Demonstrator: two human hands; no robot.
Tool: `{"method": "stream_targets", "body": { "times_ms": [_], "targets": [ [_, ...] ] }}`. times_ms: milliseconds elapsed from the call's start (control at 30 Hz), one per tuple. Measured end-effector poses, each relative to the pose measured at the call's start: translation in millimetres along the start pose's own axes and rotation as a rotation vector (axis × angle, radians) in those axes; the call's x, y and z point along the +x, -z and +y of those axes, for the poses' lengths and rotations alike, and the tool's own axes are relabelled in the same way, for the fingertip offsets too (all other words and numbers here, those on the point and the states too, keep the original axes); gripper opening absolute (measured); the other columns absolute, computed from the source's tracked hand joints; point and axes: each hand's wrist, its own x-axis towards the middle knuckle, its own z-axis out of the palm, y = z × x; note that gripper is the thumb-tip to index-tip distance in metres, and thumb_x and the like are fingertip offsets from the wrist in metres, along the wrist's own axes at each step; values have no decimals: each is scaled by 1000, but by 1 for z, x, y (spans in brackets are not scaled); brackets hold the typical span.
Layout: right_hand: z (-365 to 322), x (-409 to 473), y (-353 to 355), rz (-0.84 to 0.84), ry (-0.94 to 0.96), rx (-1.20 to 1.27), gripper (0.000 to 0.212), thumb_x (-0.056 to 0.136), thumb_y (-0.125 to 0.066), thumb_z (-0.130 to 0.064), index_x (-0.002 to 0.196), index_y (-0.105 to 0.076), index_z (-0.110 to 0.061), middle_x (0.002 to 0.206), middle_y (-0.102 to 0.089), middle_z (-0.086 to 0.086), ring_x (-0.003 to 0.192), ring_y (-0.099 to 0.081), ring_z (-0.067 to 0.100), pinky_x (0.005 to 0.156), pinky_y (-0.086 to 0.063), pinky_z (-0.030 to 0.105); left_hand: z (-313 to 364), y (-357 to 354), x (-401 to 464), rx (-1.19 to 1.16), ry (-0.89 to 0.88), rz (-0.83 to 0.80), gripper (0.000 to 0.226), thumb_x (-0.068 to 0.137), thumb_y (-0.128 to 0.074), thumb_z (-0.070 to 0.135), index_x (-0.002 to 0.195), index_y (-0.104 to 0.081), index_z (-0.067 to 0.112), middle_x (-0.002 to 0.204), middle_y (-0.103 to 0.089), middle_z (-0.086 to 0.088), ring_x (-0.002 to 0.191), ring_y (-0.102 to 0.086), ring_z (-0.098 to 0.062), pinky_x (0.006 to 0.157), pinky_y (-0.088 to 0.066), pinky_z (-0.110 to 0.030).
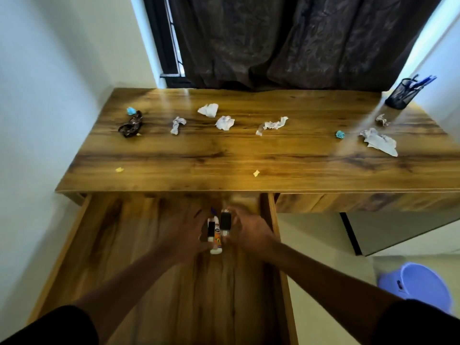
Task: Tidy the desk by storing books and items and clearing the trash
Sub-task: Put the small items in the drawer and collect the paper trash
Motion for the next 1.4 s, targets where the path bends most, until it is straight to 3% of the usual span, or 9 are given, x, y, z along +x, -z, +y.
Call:
{"method": "stream_targets", "body": {
  "times_ms": [133,267,367,467,700,933,1133,1267,1400],
  "targets": [
    [-6,-39,-49,-115,18,-18,66,90,-71,-42,146,-39,-37,129,-65,-7,113,-65,10,93,-57,32,-6,-35,-65,80,109,6,97,64,-52,92,142,-45,34,145,-50,8,125,-56,-17,91,-53,-40],
    [-6,-65,-84,-192,17,-44,63,88,-70,-34,145,-44,-34,135,-62,-7,124,-59,13,96,-44,21,-17,-62,-107,174,125,-47,93,69,-50,88,143,-48,31,140,-56,9,120,-63,-19,110,-38,-54],
    [-2,-73,-111,-225,-53,-12,73,87,-70,-38,151,-35,-37,144,-56,-5,134,-53,16,111,-42,31,-13,-68,-123,23,228,-63,85,64,-67,76,136,-50,34,127,-59,12,99,-68,-16,89,-50,-38],
    [2,-72,-125,-247,-97,-35,79,89,-69,-35,157,-28,-32,142,-59,1,131,-56,23,109,-44,35,-12,-76,-125,-101,268,-135,79,70,-75,59,139,-45,36,131,-53,13,105,-63,-13,74,-46,-25],
    [4,-69,-136,-292,-162,-100,85,87,-71,-38,157,-25,-32,137,-62,1,125,-60,23,102,-50,34,-23,-87,-118,-178,326,-164,74,68,-78,44,134,-47,35,127,-56,8,100,-66,-19,79,-56,-38],
    [5,-62,-138,-311,-171,-121,84,84,-74,-41,153,-26,-33,133,-64,0,116,-65,22,95,-54,34,-26,-87,-115,-199,332,-157,70,71,-78,46,132,-45,38,122,-57,10,97,-65,-15,74,-51,-27],
    [6,-61,-129,-299,-113,-89,73,87,-70,-43,146,-29,-30,119,-68,1,105,-68,23,87,-56,36,-30,-86,-117,-240,328,-190,94,65,-84,51,145,-37,34,135,-53,10,108,-64,-15,82,-50,-25],
    [6,-69,-120,-277,-85,-81,81,85,-68,-42,151,-21,-30,113,-69,3,100,-69,24,83,-57,38,-25,-79,-125,-208,311,-217,101,63,-87,52,147,-36,32,141,-51,7,114,-62,-18,88,-53,-33],
    [0,-84,-123,-217,-65,21,80,78,-69,-54,146,-30,-37,132,-61,-3,117,-63,19,94,-56,42,-14,-65,-140,-192,304,-253,94,65,-83,62,143,-41,30,138,-54,6,113,-62,-20,87,-53,-33]
  ]
}}
